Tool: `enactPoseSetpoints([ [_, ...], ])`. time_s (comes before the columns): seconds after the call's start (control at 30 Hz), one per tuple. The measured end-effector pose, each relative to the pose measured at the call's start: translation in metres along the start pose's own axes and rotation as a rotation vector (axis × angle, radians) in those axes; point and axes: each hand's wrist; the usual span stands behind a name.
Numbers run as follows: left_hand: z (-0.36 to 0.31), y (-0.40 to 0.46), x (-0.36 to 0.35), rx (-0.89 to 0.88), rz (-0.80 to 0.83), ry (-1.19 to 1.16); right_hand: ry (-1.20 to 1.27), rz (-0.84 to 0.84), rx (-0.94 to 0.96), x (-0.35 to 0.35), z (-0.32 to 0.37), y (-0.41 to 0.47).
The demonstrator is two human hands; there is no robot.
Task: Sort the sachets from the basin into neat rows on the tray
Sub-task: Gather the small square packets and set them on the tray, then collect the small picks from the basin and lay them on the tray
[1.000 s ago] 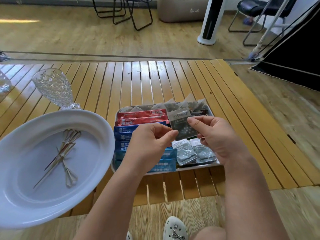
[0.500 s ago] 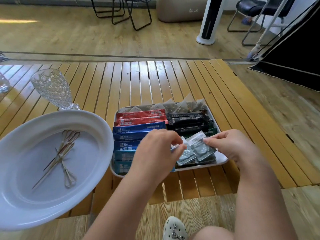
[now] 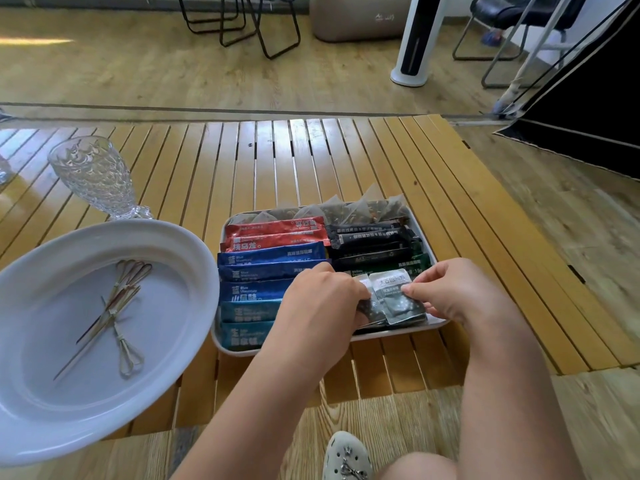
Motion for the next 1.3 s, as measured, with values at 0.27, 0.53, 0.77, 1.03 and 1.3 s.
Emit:
enactPoseSetpoints([
  [0.27, 0.003, 0.001, -0.004, -0.041, -0.005, -0.015, -0.090, -0.019, 0.030, -0.005, -0.002, 0.005],
  [0.53, 0.065, -0.020, 0.050, 0.313, -0.292, -0.309, -0.096, -0.315, 0.398, -0.024, 0.038, -0.023],
  [0.77, 0.178, -0.076, 0.055, 1.192, -0.186, -0.199, -0.095, 0.148, 0.893, -0.134, 0.099, -0.085],
  [1.03, 0.200, -0.094, 0.061, 1.302, 0.005, -0.208, -0.472, 0.247, 1.060, -0.220, 0.114, -0.121],
  [1.3, 0.206, -0.097, 0.071, 1.210, -0.091, -0.363, -0.433, 0.210, 0.929, -0.225, 0.119, -0.119],
])
Point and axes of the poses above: each hand's wrist, its own y-axis towards the middle knuckle, its own x-axis out of the back of the hand, z = x × y, and after that the axes turned 4 degrees about x, right-handed
